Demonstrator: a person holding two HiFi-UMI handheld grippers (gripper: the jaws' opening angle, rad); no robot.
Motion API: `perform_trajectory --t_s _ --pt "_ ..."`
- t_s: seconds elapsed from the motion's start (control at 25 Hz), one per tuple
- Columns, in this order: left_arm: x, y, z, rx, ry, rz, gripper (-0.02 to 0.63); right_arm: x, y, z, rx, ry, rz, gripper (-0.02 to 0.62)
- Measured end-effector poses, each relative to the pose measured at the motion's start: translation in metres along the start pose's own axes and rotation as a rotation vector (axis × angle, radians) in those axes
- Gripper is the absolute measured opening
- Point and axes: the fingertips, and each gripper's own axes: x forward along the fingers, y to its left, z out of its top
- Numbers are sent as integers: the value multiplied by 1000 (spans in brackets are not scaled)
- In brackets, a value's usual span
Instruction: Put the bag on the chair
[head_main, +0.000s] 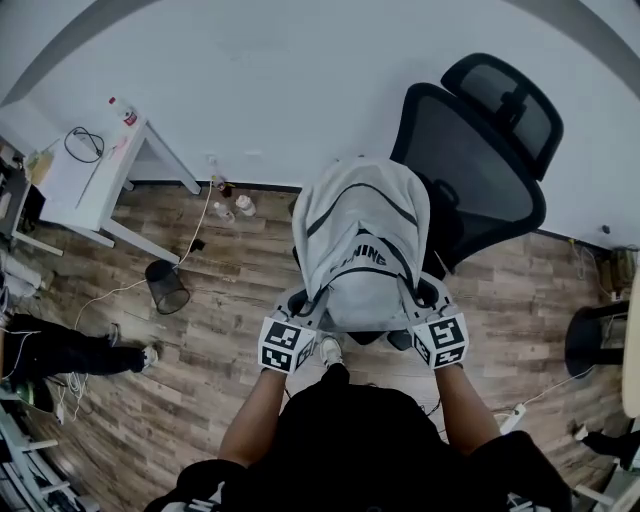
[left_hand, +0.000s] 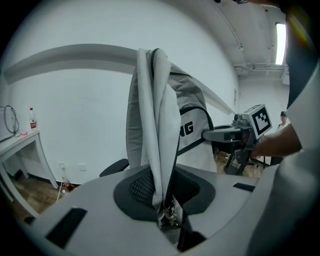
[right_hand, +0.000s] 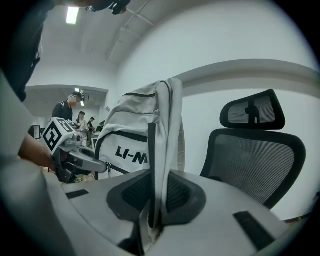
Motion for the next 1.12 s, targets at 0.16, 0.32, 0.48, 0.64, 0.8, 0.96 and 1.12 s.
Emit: perform_trajectory --t_s 0.16,0.32,0.48,0.64,0.8,0.96,1.12 --pt "18 11 -3 -11 20 -30 83 15 -10 -9 22 27 -25 66" --pt "36 18 -5 -15 43 -63 83 27 -22 -17 46 52 -51 66" --pt "57 26 -11 -23 67 -74 83 43 -34 -29 56 84 -55 66" --pt "82 30 -17 -33 84 -73 83 56 -50 -42 61 125 -46 66" --pt "105 35 -28 -11 123 -77 83 70 -64 -59 61 156 -29 66" --pt "129 43 -45 -4 164 -75 83 85 -73 -79 62 195 -13 66" --pt "152 49 -60 -15 193 -62 83 102 -85 -100 53 241 21 66"
